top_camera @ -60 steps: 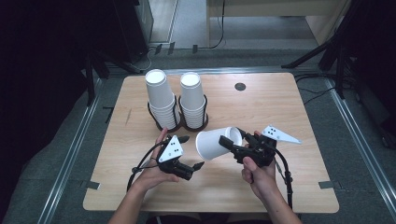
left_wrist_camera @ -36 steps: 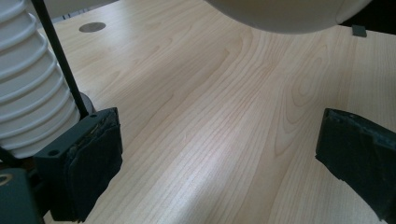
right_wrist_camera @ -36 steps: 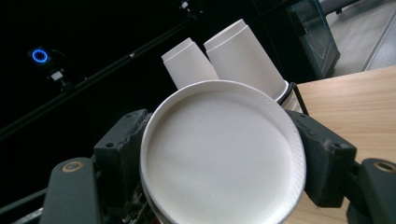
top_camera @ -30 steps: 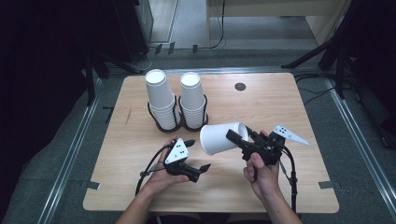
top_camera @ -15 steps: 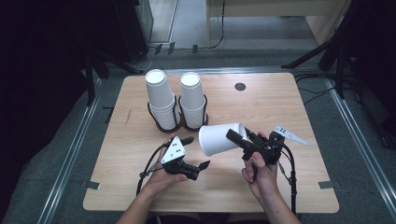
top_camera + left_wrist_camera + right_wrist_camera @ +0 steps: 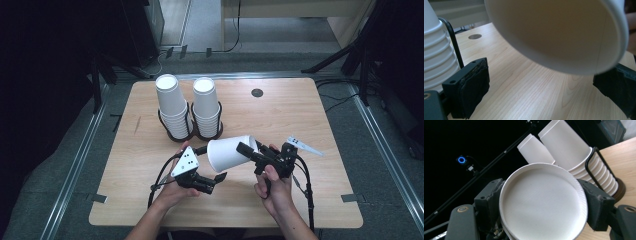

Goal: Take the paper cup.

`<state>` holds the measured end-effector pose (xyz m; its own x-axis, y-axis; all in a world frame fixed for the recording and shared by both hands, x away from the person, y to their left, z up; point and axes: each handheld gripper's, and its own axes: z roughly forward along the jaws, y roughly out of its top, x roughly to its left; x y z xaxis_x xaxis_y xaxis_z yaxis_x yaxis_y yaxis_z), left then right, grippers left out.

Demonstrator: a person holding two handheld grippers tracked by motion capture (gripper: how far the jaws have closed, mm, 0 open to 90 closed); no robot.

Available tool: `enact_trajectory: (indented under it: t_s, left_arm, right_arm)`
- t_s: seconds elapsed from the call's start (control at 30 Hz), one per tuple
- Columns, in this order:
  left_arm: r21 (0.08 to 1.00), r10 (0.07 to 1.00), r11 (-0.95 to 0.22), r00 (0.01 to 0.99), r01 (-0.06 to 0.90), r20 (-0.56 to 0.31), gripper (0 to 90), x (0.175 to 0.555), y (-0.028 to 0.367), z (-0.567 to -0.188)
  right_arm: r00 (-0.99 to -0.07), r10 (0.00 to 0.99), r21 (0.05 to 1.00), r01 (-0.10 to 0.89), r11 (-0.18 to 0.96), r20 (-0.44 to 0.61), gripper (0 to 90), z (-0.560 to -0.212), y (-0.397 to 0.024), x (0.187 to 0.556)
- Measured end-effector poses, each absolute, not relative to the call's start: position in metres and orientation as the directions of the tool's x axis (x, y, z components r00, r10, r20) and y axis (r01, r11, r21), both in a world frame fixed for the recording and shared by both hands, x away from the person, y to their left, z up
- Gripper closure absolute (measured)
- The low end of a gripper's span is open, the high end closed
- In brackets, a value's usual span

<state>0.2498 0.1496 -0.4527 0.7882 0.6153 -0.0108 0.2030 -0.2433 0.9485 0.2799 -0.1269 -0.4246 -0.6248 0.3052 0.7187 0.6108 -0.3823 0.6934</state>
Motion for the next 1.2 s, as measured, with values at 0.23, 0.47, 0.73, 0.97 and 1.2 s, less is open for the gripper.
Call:
enact_trajectory:
  t_s: [0.23,0.47,0.73,0.97,1.2]
  left_arm:
    - [0.955,0.606,-0.232,0.795,0.183,-0.005,1.0,0.248,0.151,-0.448]
    - [0.956,0.600,-0.239,0.800,0.169,0.009,0.6,0.247,0.148,-0.448]
    - [0.957,0.601,-0.242,0.799,0.157,0.021,0.0,0.246,0.148,-0.447]
    - [0.960,0.600,-0.241,0.799,0.145,0.030,0.0,0.245,0.148,-0.446]
    - [0.962,0.598,-0.244,0.800,0.126,0.046,0.0,0.244,0.149,-0.445]
  right_arm:
    - [-0.629,0.295,0.694,0.625,-0.357,0.719,26.6,-0.428,-0.121,0.279]
    - [-0.625,0.278,0.683,0.650,-0.333,0.730,26.5,-0.430,-0.117,0.280]
    - [-0.621,0.268,0.676,0.664,-0.318,0.736,26.5,-0.432,-0.115,0.281]
    - [-0.620,0.261,0.672,0.670,-0.315,0.740,26.5,-0.432,-0.115,0.281]
    - [-0.618,0.245,0.665,0.679,-0.311,0.747,26.4,-0.433,-0.116,0.283]
